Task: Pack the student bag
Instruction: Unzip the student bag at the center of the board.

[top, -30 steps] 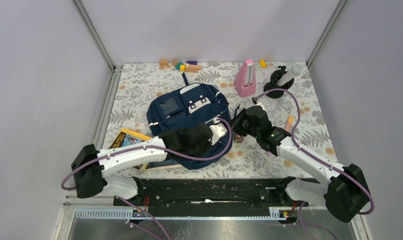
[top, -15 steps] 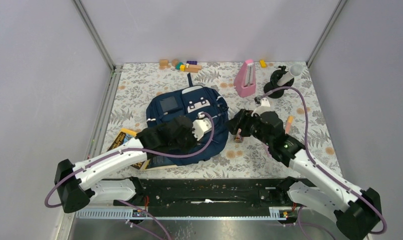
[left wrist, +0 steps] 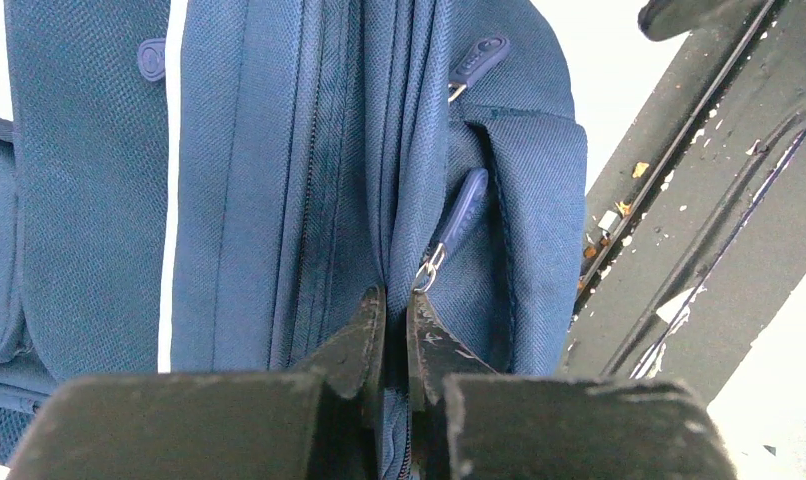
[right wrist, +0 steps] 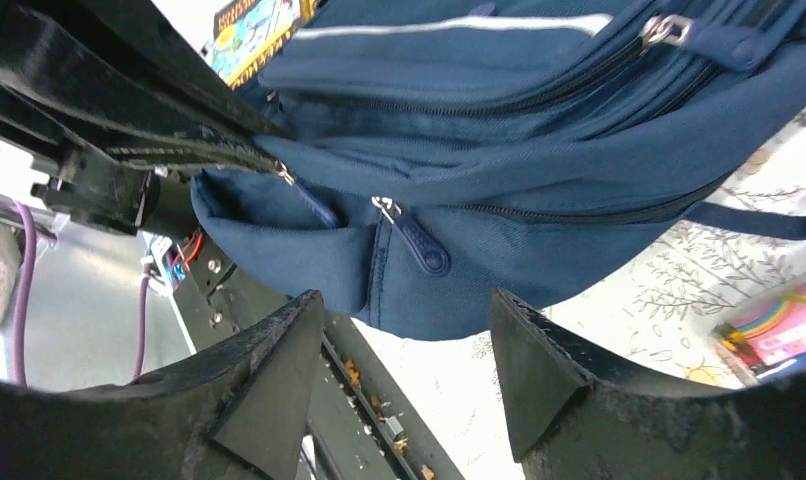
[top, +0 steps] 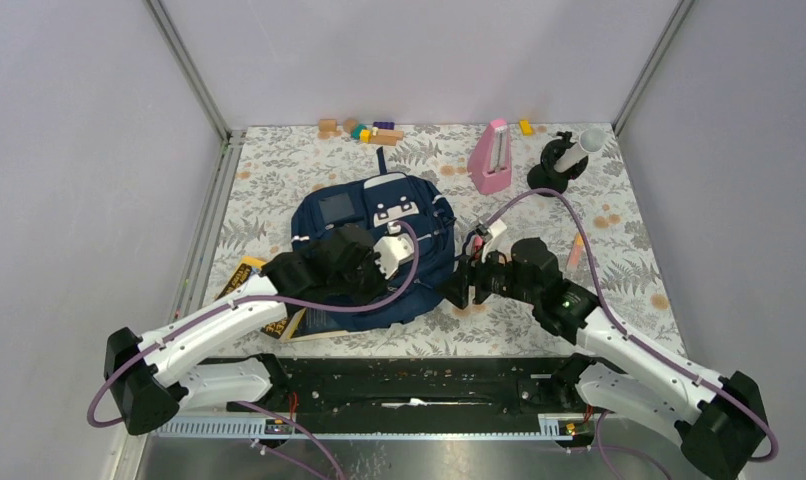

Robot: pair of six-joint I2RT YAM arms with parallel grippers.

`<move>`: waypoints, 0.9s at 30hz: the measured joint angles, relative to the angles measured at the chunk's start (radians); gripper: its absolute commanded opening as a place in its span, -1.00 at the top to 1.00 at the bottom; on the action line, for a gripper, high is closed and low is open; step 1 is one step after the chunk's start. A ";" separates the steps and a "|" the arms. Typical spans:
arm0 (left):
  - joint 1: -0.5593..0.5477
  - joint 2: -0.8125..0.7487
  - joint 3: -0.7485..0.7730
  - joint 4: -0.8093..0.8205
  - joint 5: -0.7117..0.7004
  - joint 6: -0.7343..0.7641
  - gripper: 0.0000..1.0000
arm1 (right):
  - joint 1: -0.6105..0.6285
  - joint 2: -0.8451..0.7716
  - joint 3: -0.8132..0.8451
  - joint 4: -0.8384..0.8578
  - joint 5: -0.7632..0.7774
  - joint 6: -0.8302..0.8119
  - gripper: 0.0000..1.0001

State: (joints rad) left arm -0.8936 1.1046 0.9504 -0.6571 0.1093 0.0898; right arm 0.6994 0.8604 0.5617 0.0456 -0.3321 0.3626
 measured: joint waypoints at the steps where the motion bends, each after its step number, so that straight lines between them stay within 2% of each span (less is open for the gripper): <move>1: 0.003 -0.005 0.000 0.000 0.001 0.000 1.00 | 0.009 0.011 0.000 0.001 -0.003 -0.008 -0.29; 8: 0.021 -0.022 -0.002 0.000 0.016 0.005 1.00 | 0.091 0.109 0.045 -0.010 0.035 -0.074 -0.14; 15: 0.030 -0.026 -0.004 -0.001 0.031 0.007 1.00 | 0.124 0.185 0.076 0.004 0.106 -0.124 -0.06; 23: 0.038 -0.030 -0.005 -0.006 0.041 0.008 1.00 | 0.165 0.258 0.100 0.013 0.175 -0.178 -0.09; 27: 0.042 -0.031 -0.005 -0.010 0.043 0.008 1.00 | 0.179 0.291 0.122 0.012 0.201 -0.197 -0.01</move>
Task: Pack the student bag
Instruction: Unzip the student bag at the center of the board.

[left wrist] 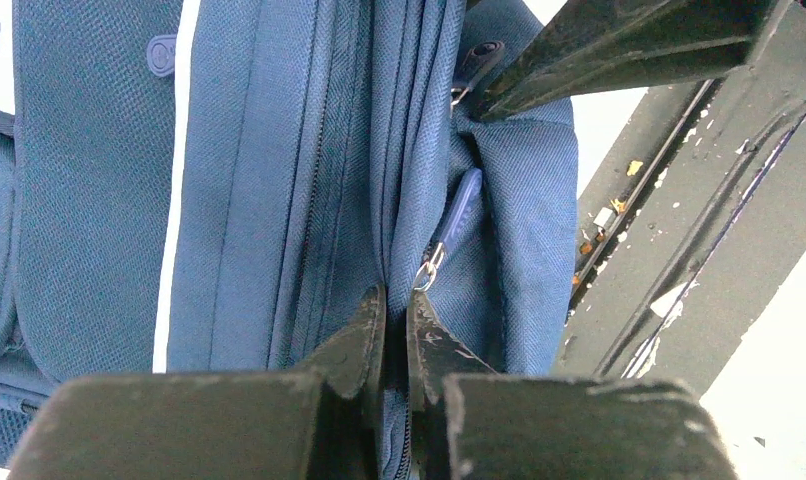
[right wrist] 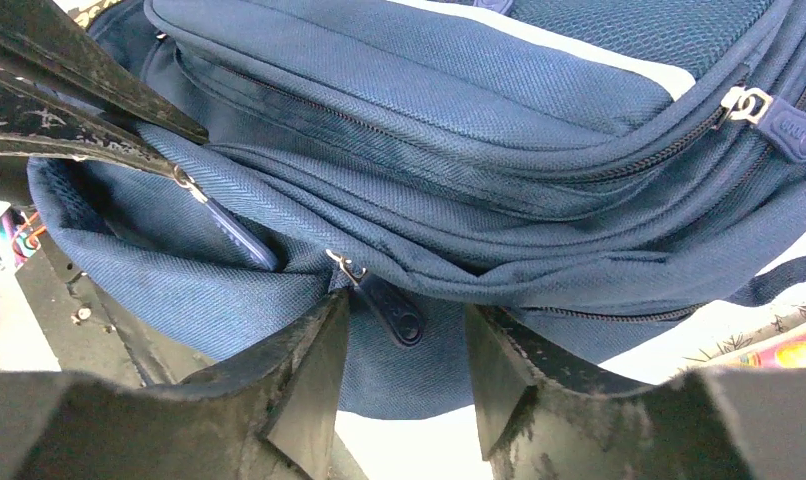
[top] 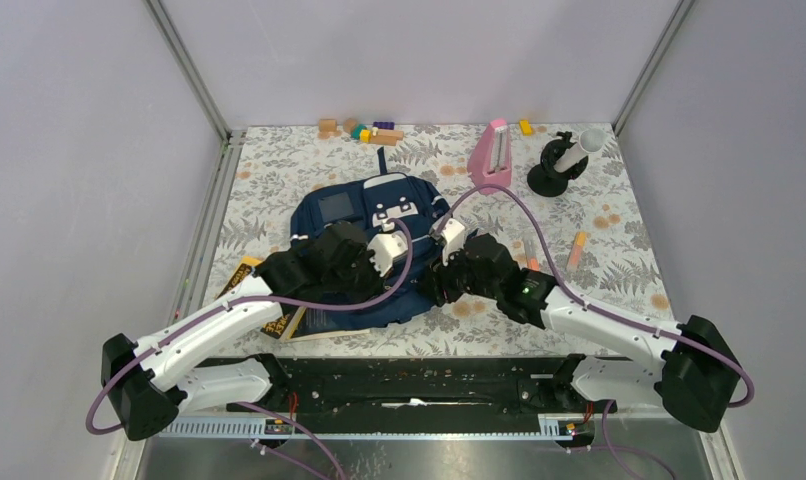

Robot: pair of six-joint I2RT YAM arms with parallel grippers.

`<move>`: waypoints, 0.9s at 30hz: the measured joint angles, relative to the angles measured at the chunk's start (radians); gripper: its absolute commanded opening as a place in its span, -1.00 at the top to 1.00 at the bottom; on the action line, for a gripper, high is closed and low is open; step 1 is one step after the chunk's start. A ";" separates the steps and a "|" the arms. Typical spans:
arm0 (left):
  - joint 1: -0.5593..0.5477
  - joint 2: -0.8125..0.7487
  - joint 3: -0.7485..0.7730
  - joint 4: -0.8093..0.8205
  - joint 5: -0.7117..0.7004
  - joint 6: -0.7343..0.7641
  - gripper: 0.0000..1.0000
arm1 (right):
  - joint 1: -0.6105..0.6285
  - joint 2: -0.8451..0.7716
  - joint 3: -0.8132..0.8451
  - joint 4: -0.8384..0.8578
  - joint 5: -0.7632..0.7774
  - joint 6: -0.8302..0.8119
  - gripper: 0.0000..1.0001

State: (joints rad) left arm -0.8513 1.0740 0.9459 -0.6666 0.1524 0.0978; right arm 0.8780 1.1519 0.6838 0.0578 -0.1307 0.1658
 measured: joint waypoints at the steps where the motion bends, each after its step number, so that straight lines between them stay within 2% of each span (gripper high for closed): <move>1: 0.002 0.000 0.000 -0.002 0.001 0.000 1.00 | 0.003 0.006 0.003 0.000 0.007 -0.004 0.05; 12: 0.015 -0.004 -0.004 -0.008 -0.005 0.004 1.00 | 0.051 0.047 0.013 0.003 0.130 -0.004 0.98; 27: 0.029 -0.022 -0.006 0.037 -0.023 0.007 1.00 | 0.030 0.020 0.025 -0.057 0.283 0.042 1.00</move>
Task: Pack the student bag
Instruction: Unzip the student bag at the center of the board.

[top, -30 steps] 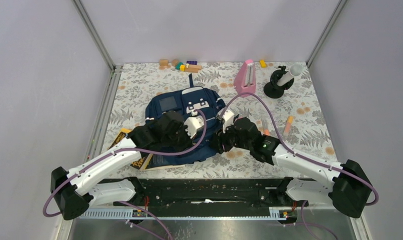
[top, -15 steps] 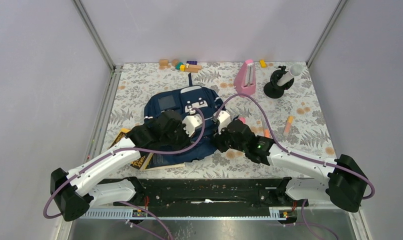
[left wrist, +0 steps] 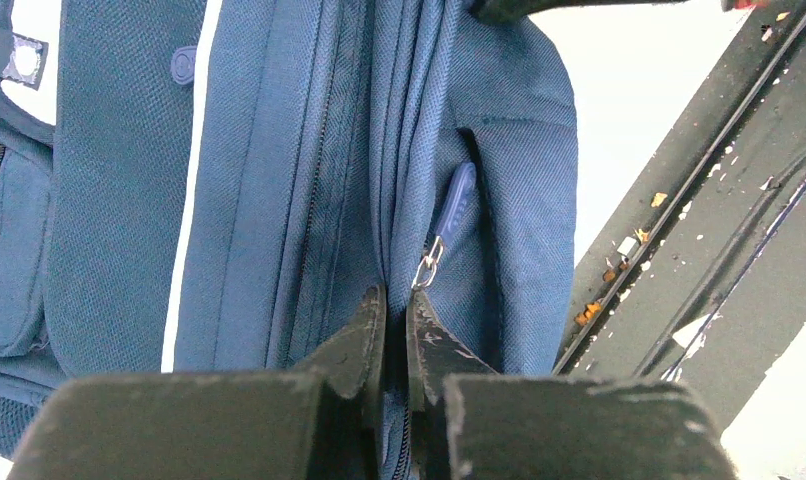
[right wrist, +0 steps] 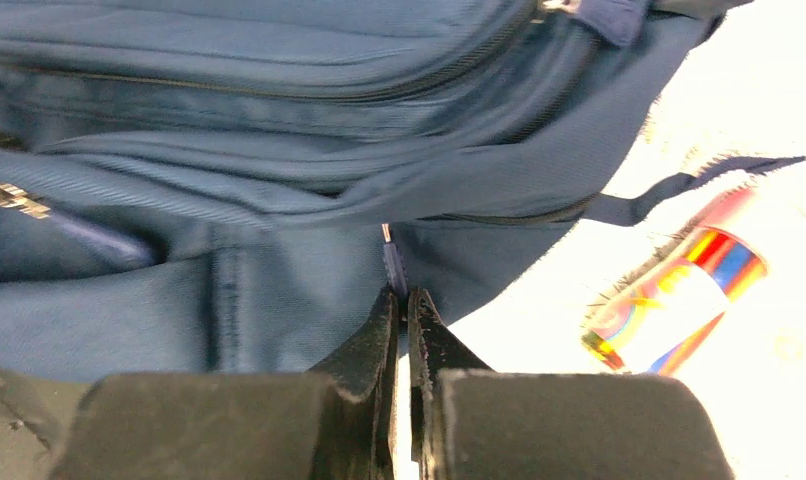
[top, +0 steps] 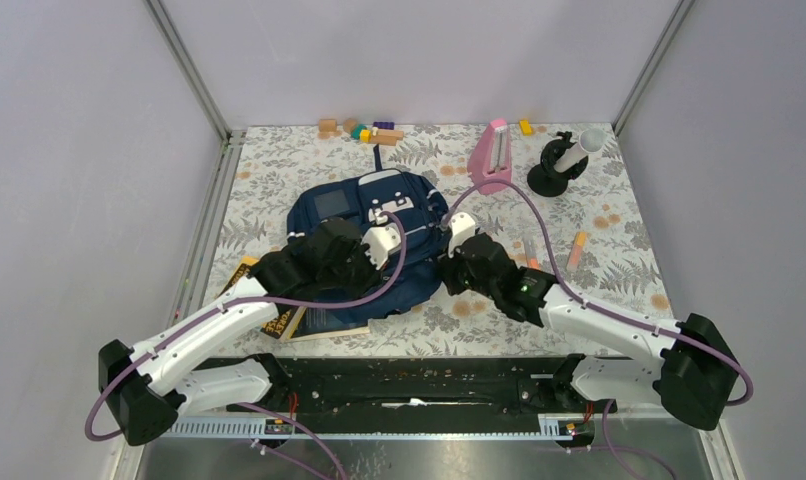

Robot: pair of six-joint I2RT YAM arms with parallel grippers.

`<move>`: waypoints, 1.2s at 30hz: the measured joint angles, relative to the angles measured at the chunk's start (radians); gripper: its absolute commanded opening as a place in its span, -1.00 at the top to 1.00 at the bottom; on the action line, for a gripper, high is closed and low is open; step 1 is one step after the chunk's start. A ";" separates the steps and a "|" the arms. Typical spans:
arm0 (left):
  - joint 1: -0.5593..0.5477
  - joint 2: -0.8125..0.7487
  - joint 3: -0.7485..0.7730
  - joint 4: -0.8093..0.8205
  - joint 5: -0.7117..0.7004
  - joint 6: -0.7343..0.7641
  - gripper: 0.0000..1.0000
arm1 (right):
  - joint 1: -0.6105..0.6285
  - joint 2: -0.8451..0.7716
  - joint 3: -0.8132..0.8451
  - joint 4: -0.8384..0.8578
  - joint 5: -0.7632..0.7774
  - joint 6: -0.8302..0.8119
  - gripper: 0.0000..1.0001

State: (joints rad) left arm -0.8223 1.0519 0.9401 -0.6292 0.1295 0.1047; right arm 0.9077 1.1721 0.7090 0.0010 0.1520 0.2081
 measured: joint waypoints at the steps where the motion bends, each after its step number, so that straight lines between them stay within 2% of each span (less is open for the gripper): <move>1: 0.001 -0.001 0.000 0.000 0.000 0.000 1.00 | -0.016 0.000 0.003 -0.008 -0.009 0.005 1.00; 9: 0.003 -0.007 -0.001 -0.005 -0.002 0.000 1.00 | -0.163 0.037 0.034 -0.079 -0.085 0.023 1.00; 27: 0.004 -0.044 -0.018 -0.009 -0.004 0.002 1.00 | -0.299 0.192 0.224 -0.278 -0.271 -0.053 1.00; 36: 0.004 -0.069 -0.019 -0.028 -0.009 0.004 1.00 | -0.354 0.237 0.248 -0.311 -0.313 -0.077 1.00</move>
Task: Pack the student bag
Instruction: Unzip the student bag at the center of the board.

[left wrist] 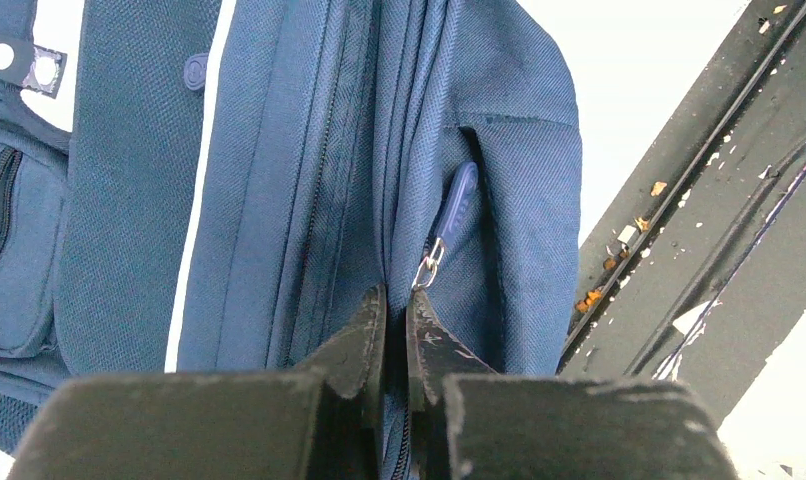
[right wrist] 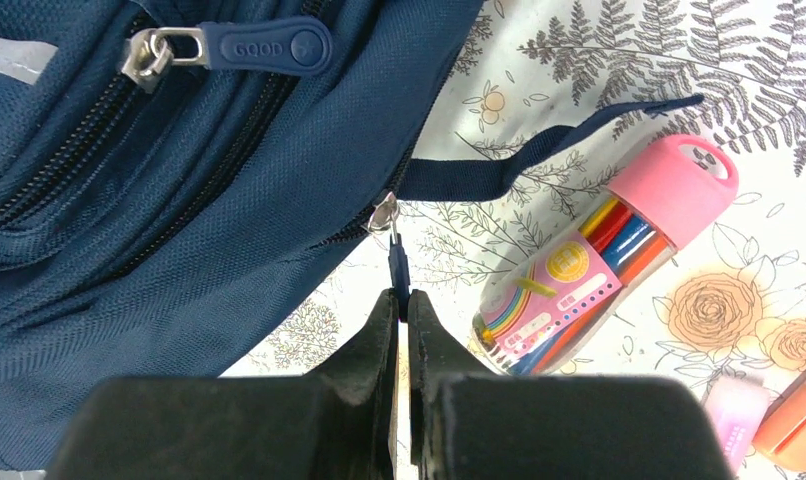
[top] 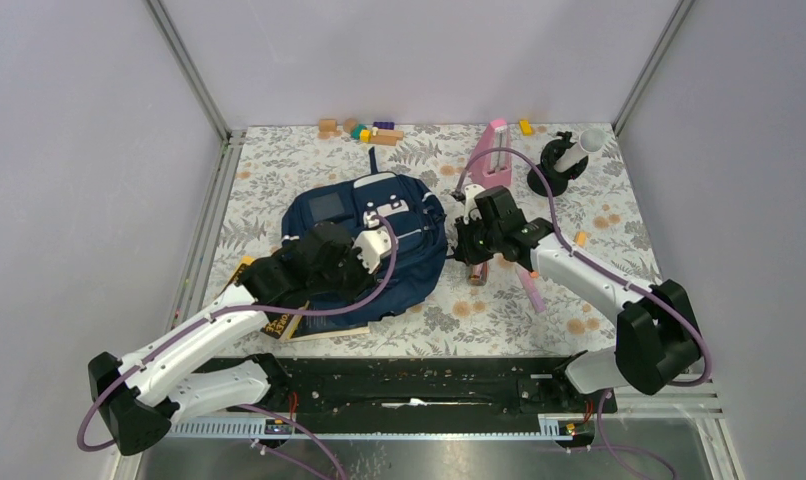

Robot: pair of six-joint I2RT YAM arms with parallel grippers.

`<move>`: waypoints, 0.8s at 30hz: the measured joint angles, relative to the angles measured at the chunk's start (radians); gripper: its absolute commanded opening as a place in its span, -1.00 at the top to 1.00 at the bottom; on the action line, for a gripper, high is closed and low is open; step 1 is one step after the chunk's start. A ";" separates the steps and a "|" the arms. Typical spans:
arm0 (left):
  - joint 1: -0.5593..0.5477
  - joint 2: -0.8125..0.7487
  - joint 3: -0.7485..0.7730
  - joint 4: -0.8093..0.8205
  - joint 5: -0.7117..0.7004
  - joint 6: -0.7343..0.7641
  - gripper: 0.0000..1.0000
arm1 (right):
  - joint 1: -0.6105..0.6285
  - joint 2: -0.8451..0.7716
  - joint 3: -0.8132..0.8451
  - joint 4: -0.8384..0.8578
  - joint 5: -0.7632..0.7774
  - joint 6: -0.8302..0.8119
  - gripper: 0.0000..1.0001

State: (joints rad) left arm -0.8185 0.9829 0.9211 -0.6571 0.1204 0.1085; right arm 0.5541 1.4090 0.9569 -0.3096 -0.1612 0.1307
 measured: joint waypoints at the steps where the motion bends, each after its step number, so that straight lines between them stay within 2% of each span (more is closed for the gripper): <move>1: 0.000 0.000 -0.001 0.000 0.000 0.000 1.00 | -0.001 0.005 0.004 -0.002 -0.003 -0.003 1.00; 24: 0.002 -0.050 -0.015 -0.025 0.028 0.014 1.00 | -0.041 0.265 0.286 -0.149 -0.203 -0.201 1.00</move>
State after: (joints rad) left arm -0.8165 0.9325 0.9062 -0.6819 0.1486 0.1230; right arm 0.5133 1.6737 1.2427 -0.4583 -0.3637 -0.0708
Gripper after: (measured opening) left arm 0.040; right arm 0.027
